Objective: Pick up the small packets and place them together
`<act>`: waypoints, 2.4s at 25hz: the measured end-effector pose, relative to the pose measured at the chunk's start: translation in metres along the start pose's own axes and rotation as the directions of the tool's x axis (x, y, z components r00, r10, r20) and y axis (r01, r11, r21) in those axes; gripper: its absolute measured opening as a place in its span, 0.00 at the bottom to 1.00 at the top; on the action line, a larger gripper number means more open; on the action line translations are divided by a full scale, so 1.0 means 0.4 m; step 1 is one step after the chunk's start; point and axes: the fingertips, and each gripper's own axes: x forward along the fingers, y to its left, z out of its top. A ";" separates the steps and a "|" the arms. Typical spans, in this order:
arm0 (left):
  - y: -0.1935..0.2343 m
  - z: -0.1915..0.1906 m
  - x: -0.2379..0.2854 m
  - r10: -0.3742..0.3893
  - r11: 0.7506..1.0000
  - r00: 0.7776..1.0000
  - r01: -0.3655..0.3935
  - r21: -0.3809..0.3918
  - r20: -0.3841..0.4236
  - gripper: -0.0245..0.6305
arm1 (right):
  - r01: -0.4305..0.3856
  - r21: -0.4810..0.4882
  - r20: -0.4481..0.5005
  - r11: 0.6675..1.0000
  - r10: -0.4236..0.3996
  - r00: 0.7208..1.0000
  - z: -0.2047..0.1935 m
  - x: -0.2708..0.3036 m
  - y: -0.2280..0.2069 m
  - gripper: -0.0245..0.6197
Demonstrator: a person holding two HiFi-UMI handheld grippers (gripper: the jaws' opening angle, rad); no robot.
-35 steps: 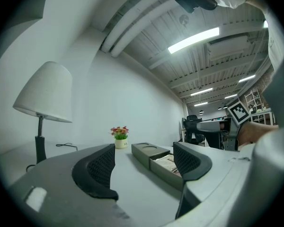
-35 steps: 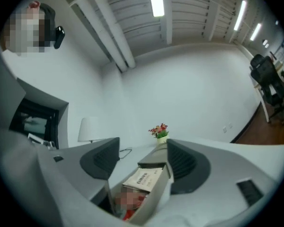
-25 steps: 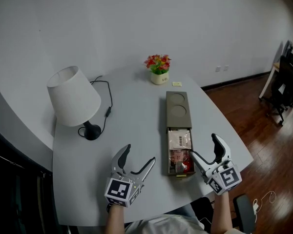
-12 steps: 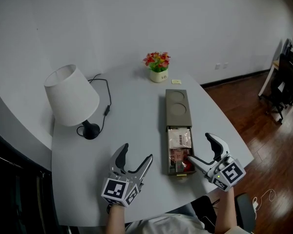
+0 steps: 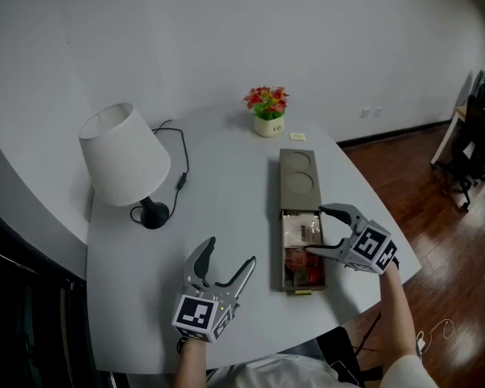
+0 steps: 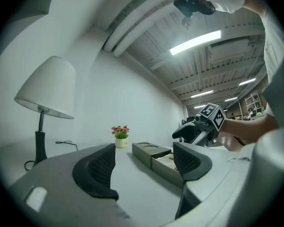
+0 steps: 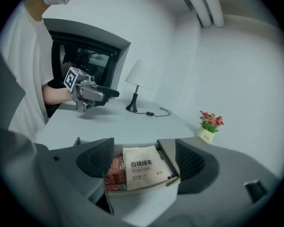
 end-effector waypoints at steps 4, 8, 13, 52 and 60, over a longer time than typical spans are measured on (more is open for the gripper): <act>0.006 0.001 -0.006 0.008 1.000 1.000 -0.008 0.006 -0.007 0.60 | -0.153 -0.073 -0.172 0.985 0.139 0.975 -0.023 0.061 0.018 0.66; 0.011 0.009 -0.013 0.007 0.999 1.000 -0.007 0.034 -0.006 0.60 | -0.268 -0.117 -0.222 0.956 0.237 0.946 0.006 0.060 0.062 0.63; 0.022 0.003 -0.016 0.013 1.000 1.000 -0.012 0.023 -0.011 0.60 | -0.429 -0.140 -0.327 0.893 0.367 0.871 -0.006 0.034 0.169 0.56; 0.020 0.006 -0.022 0.003 1.000 1.000 -0.003 0.027 -0.019 0.60 | -0.301 -0.210 -0.431 0.930 0.188 0.882 -0.008 0.004 0.019 0.06; 0.018 0.007 -0.020 0.006 0.999 1.000 -0.005 0.036 -0.022 0.60 | -0.027 0.366 -0.040 0.930 0.045 0.998 0.069 0.076 -0.240 0.06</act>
